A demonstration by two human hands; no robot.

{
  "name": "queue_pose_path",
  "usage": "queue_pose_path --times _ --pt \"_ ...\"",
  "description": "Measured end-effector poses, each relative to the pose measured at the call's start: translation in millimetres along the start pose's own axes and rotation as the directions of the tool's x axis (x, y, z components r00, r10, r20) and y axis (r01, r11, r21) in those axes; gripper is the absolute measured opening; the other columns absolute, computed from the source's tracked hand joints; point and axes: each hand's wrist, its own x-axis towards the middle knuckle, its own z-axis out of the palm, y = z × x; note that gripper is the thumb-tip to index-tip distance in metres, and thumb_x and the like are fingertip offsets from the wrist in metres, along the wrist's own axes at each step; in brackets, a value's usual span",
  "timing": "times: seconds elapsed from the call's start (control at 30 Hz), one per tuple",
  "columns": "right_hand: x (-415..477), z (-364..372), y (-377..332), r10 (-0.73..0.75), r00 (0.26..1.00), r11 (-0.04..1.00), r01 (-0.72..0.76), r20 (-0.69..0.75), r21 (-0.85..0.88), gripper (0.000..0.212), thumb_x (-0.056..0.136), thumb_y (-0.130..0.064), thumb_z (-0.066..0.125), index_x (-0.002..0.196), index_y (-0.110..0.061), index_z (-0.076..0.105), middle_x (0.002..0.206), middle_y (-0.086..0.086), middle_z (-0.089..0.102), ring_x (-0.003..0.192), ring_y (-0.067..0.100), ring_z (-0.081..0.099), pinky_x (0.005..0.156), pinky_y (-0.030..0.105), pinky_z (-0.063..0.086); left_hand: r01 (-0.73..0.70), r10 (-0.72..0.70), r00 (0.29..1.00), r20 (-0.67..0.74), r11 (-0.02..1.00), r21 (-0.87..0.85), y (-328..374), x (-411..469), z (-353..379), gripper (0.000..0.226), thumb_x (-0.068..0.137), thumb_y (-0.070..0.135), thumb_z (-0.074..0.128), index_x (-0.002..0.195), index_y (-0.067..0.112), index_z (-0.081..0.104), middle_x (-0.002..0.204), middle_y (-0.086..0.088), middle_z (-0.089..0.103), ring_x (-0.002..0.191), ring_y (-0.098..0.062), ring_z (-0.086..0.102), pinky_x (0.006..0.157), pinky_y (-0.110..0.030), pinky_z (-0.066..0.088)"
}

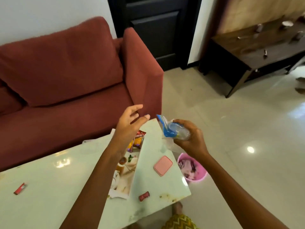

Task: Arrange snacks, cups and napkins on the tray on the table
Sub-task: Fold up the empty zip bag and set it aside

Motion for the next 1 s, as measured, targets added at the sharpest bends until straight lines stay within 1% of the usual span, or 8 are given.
queue_pose_path --times 0.1,0.23,0.33,0.37,0.53,0.73,0.87,1.0 --pt "-5.5 -14.5 72.8 0.191 0.982 0.982 -0.191 0.009 -0.013 0.057 0.061 0.004 0.077 0.113 -0.013 0.061 0.112 0.003 0.064 0.099 0.018 0.059 0.087 0.027 0.049 0.055 -0.057 0.995 -0.080 0.998 -0.031 -23.5 17.5 32.8 0.037 0.086 0.013 0.059 0.122 0.017 0.052 0.117 0.004 0.054 0.122 -0.012 0.047 0.065 0.000 0.044" --pt "-14.0 -22.1 176.7 0.440 0.897 0.895 -0.436 0.027 -0.092 0.058 0.064 -0.005 0.077 0.117 -0.017 0.058 0.114 0.004 0.064 0.100 0.021 0.061 0.086 0.030 0.049 0.167 -0.171 0.978 -0.119 0.985 -0.038 -75.4 40.2 75.6 0.035 0.085 0.018 0.058 0.120 0.019 0.052 0.111 0.005 0.058 0.116 -0.013 0.050 0.077 -0.016 0.044" --pt "-26.2 -10.8 255.4 0.567 0.822 0.819 -0.556 0.047 -0.141 0.063 0.063 -0.004 0.078 0.121 -0.014 0.056 0.118 0.009 0.061 0.105 0.028 0.058 0.093 0.037 0.048 0.292 -0.292 0.954 -0.074 0.956 -0.006 -127.3 59.4 112.1 0.029 0.085 0.023 0.058 0.114 0.022 0.056 0.125 0.000 0.058 0.118 -0.019 0.051 0.093 -0.030 0.044" --pt "-29.4 -4.9 280.5 0.601 0.796 0.795 -0.587 0.068 -0.152 0.066 0.064 -0.004 0.078 0.124 -0.013 0.052 0.121 0.010 0.059 0.108 0.029 0.055 0.095 0.039 0.047 0.314 -0.313 0.947 -0.074 0.949 -0.001 -145.4 66.8 124.2 0.026 0.085 0.022 0.059 0.111 0.024 0.056 0.125 0.001 0.057 0.119 -0.019 0.050 0.092 -0.029 0.043" --pt "-39.0 29.7 394.1 0.700 0.699 0.702 -0.637 0.145 -0.318 0.079 0.073 -0.014 0.074 0.140 -0.014 0.031 0.135 0.012 0.047 0.123 0.033 0.043 0.100 0.050 0.043 0.384 -0.382 0.923 -0.048 0.923 0.018 -233.1 91.3 176.5 0.020 0.084 0.022 0.059 0.104 0.025 0.059 0.118 0.005 0.058 0.118 -0.015 0.051 0.084 -0.024 0.042" --pt "-43.2 62.6 478.2 0.773 0.631 0.543 -0.607 0.064 -0.581 0.084 0.080 -0.038 0.067 0.145 -0.021 0.017 0.144 0.013 0.037 0.128 0.038 0.037 0.096 0.053 0.041 0.460 -0.459 0.888 -0.037 0.884 0.084 -311.0 96.1 198.8 0.017 0.074 0.035 0.062 0.092 0.038 0.061 0.122 0.010 0.058 0.118 -0.010 0.051 0.085 -0.023 0.043" --pt "-36.0 68.4 506.8 0.794 0.606 0.526 -0.638 0.054 -0.562 0.093 0.075 -0.036 0.073 0.146 -0.022 0.016 0.148 0.013 0.031 0.133 0.035 0.033 0.103 0.052 0.038 0.499 -0.498 0.867 -0.031 0.866 0.037 -336.3 93.6 196.7 0.018 0.068 0.038 0.062 0.085 0.040 0.063 0.115 0.013 0.061 0.117 -0.011 0.053 0.089 -0.027 0.044" --pt "-29.2 69.7 505.7 0.768 0.640 0.550 -0.636 0.029 -0.541 0.100 0.071 -0.032 0.077 0.146 -0.013 0.013 0.149 0.020 0.026 0.133 0.036 0.031 0.107 0.050 0.033 0.502 -0.500 0.864 -0.052 0.864 0.041 -340.4 97.6 189.5 0.018 0.068 0.037 0.062 0.086 0.039 0.063 0.113 0.012 0.062 0.118 -0.012 0.053 0.095 -0.031 0.043"
